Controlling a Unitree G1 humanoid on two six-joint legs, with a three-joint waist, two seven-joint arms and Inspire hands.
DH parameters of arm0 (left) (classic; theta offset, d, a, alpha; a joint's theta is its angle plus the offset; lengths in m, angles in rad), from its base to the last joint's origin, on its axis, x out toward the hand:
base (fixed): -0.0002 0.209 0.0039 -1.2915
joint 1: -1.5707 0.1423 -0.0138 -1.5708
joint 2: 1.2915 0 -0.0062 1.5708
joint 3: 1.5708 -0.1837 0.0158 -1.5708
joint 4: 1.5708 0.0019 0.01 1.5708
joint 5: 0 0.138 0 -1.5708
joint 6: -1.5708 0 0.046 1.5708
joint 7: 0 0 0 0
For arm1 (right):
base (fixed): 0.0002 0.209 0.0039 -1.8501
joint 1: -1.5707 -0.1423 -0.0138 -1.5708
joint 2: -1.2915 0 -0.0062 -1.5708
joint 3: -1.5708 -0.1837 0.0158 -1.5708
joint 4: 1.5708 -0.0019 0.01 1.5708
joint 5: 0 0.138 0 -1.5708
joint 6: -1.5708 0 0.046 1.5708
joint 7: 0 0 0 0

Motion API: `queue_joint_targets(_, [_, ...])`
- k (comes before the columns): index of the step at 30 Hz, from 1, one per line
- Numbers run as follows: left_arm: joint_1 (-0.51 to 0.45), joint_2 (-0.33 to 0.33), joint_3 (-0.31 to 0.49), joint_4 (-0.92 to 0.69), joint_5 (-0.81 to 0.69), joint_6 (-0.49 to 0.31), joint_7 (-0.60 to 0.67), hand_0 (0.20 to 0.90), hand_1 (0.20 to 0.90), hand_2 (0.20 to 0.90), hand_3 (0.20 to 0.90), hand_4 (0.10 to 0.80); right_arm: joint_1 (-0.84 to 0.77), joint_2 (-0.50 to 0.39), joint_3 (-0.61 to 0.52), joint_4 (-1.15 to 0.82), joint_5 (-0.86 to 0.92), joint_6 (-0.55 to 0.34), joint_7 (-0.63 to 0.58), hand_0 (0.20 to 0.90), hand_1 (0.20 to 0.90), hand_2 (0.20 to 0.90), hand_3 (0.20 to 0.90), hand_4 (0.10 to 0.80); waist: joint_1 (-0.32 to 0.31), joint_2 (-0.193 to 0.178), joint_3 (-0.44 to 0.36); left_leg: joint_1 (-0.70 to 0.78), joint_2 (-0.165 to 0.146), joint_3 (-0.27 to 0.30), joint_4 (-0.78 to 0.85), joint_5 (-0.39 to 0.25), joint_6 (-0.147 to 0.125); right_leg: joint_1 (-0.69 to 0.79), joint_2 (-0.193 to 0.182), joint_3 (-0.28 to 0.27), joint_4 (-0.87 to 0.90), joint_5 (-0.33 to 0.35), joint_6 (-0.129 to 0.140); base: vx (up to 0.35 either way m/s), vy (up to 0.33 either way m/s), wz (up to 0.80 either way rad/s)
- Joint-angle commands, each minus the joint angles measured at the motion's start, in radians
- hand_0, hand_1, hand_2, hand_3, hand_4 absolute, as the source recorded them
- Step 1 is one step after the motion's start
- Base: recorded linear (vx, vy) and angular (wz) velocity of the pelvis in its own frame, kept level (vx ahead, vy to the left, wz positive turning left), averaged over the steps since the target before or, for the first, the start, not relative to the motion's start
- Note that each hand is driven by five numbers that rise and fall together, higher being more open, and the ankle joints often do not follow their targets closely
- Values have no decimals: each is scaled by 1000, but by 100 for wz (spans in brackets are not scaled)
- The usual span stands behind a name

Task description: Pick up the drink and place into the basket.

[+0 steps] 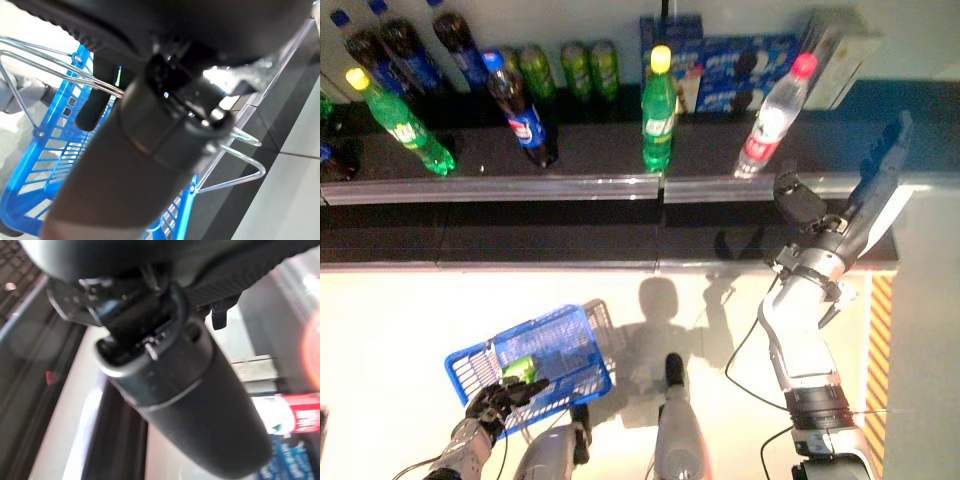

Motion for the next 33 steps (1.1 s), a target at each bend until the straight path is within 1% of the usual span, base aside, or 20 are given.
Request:
queue_joint_targets(1, [55, -42, -27, -52, -90, -55, -69, 300, 300, 300, 200, 100, -148, -113, -36, -82, -25, -111, -83, 900, 900, 900, 900, 800, 8, -16, -28, -52, 22, -94, 48, 23, 21, -20, -40, 2, 145, -124, -11, -151, 26, -9])
queue_joint_targets(3, [49, -43, -35, -59, -105, -62, -73, 300, 300, 300, 200, 100, -186, -126, -33, -78, -22, -101, -81, 900, 900, 900, 900, 800, 9, -6, -15, -62, 18, -96, 42, 33, 22, -31, -38, 4, 145, -120, -12, -85, 14, -12])
queue_joint_targets(5, [37, -41, -42, -76, -113, -61, -71, 300, 300, 300, 200, 100, -259, -158, -18, -70, -22, -54, -68, 900, 900, 900, 900, 800, 15, 5, -1, -75, 14, -96, 37, 43, 22, -40, -39, 3, 142, -118, -14, -81, -7, -5])
queue_joint_targets(9, [31, -30, -44, -87, -119, -57, -74, 300, 300, 300, 200, 100, -334, -189, 4, -41, 3, -10, -53, 900, 900, 900, 900, 800, 25, 14, 11, -89, 15, -95, 35, 52, 21, -47, -36, -3, 142, -121, -20, -18, -27, -1])
queue_joint_targets(15, [27, -20, -44, -95, -111, -43, -77, 300, 300, 300, 200, 100, -391, -208, 12, -16, 23, 22, -43, 900, 900, 900, 900, 800, 35, 21, 22, -110, 18, -97, 40, 59, 18, -55, -33, -12, 143, -124, -29, 8, -41, -1])
queue_joint_targets(19, [19, -16, -50, -110, -112, -38, -75, 300, 300, 300, 200, 100, -460, -221, 30, -3, 29, 59, -18, 900, 900, 900, 900, 800, 42, 30, 36, -125, 19, -94, 35, 68, 15, -70, -32, -19, 146, -126, -33, 2, -8, 0])
queue_joint_targets(23, [15, -11, -56, -114, -115, -33, -69, 300, 300, 300, 200, 100, -507, -229, 51, -2, 14, 85, -9, 900, 900, 900, 900, 800, 48, 29, 41, -124, 21, -92, 25, 73, 14, -71, -28, -25, 147, -130, -36, 30, -26, 0])
queue_joint_targets(28, [10, -1, -57, -113, -114, -22, -69, 300, 300, 300, 200, 100, -553, -245, 64, 12, 35, 113, -9, 900, 900, 900, 900, 800, 58, 27, 44, -127, 21, -92, 19, 78, 13, -74, -28, -34, 148, -131, -39, 21, -17, 0])
queue_joint_targets(33, [4, 8, -66, -122, -116, -14, -69, 300, 300, 300, 200, 100, -614, -255, 88, 74, 64, 141, -26, 900, 900, 900, 900, 800, 71, 34, 50, -139, 16, -97, 22, 81, 14, -83, -32, -43, 154, -133, -40, 6, -12, 4])
